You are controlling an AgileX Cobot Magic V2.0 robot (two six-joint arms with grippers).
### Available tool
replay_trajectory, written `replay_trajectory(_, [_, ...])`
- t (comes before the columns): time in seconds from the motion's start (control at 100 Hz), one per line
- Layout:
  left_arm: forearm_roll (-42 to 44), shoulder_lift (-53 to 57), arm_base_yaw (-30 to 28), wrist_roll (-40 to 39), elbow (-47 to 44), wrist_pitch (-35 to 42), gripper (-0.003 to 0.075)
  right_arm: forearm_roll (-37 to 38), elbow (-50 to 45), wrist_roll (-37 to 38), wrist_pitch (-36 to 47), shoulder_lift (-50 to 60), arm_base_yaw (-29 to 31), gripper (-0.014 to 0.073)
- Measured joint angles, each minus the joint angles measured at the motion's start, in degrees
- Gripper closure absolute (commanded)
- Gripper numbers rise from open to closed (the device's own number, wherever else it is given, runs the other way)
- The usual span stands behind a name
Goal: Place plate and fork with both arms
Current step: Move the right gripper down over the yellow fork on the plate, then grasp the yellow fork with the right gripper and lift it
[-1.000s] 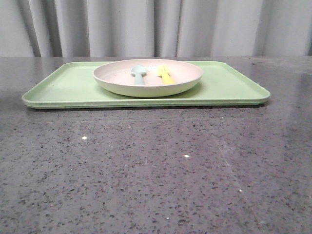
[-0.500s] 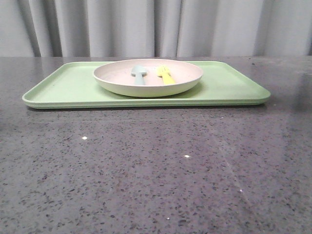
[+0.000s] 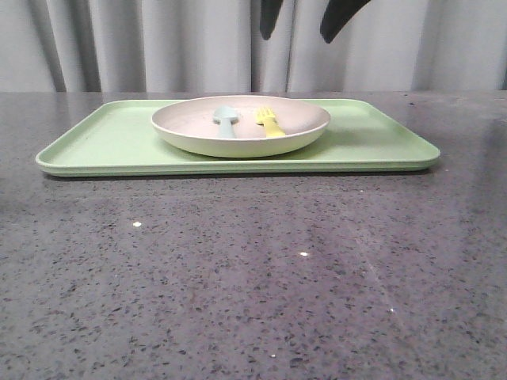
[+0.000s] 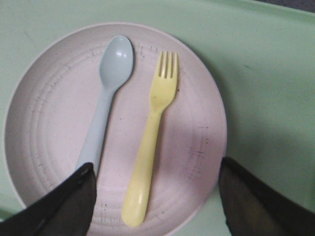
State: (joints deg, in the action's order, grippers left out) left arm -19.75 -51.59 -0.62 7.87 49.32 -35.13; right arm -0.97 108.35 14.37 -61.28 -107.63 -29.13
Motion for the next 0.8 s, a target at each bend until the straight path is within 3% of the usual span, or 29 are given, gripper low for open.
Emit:
replay_trajectory(0.29, [0.0,0.0,0.0,0.0,0.0,0.0,0.0534,0.0,9.4,1.7,-8.1,-11.7,0.0,0.0067])
replay_trajectory(0.8, [0.0,0.0,0.0,0.0,0.0,0.0,0.0534,0.0,10.2,1.9,-9.6,-15.3,0.0,0.0067])
